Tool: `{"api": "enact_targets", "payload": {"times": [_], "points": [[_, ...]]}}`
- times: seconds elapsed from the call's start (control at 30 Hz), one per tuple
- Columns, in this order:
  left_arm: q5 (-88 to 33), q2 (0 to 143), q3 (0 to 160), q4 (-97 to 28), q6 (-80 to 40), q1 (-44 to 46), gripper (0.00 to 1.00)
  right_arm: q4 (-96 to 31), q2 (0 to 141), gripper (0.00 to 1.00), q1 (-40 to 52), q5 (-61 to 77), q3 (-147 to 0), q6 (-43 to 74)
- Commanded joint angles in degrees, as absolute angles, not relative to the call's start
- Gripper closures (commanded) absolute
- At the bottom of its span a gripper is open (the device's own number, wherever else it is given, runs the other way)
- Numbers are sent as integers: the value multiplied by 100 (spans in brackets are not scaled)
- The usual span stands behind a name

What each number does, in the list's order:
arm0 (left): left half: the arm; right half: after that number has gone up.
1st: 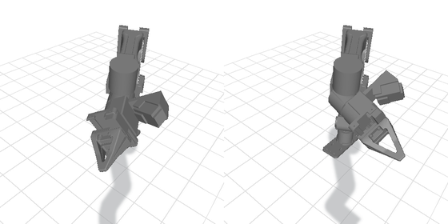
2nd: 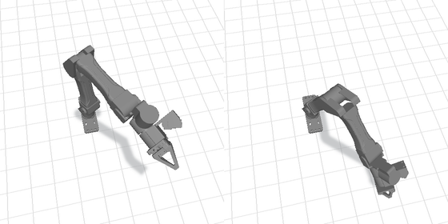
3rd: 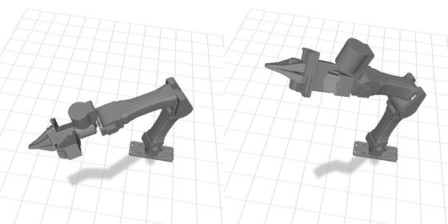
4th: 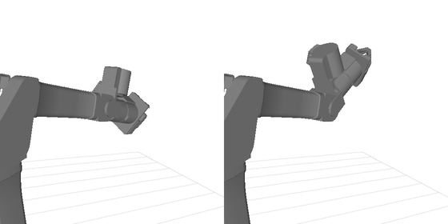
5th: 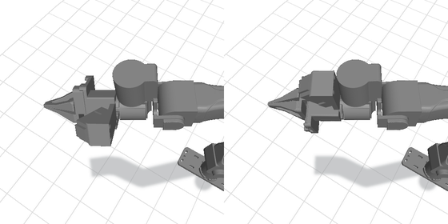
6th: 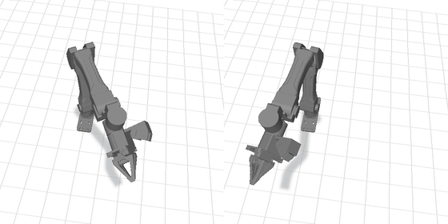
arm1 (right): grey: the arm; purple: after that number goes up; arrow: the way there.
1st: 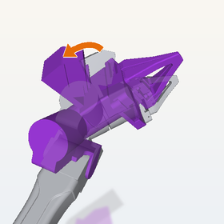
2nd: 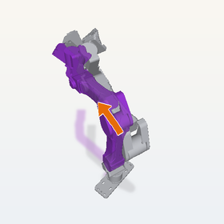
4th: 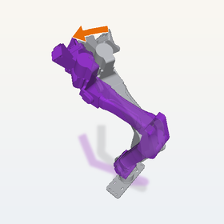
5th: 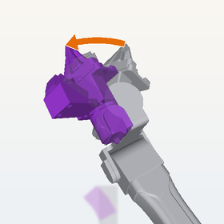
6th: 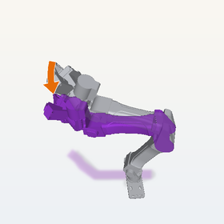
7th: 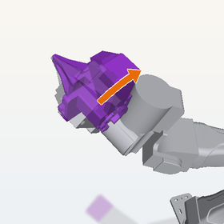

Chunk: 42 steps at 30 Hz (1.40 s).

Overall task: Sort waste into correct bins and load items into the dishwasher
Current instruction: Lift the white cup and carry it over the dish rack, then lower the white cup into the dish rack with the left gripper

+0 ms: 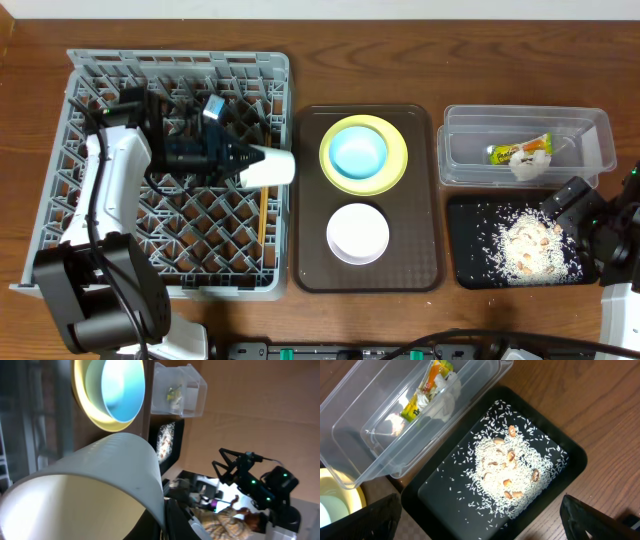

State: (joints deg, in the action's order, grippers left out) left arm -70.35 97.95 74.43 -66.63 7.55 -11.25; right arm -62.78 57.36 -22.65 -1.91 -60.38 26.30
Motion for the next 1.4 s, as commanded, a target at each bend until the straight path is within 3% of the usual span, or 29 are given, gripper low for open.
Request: {"api": "enact_targets", "payload": {"times": [0.0, 0.67, 0.9, 1.17, 1.37], "points": [[-7308, 9843, 7185, -6768, 1103, -1291, 92, -6281, 5734, 1, -2296, -233, -6101, 2565], [-6831, 9843, 6707, -7931, 2355, -1763, 92, -6281, 5734, 1, -2296, -233, -6099, 2565], [-6858, 9843, 6073, -7822, 2683, -1861, 92, -6281, 5734, 1, -2296, -233, -6101, 2565], [-6462, 9843, 5721, -7603, 2676, -2600, 92, -6281, 5734, 1, -2296, -233, -6101, 2565], [-5835, 9843, 5721, -7599, 2676, -2808, 83, -6281, 5734, 1, -2296, -233, -6101, 2565]]}}
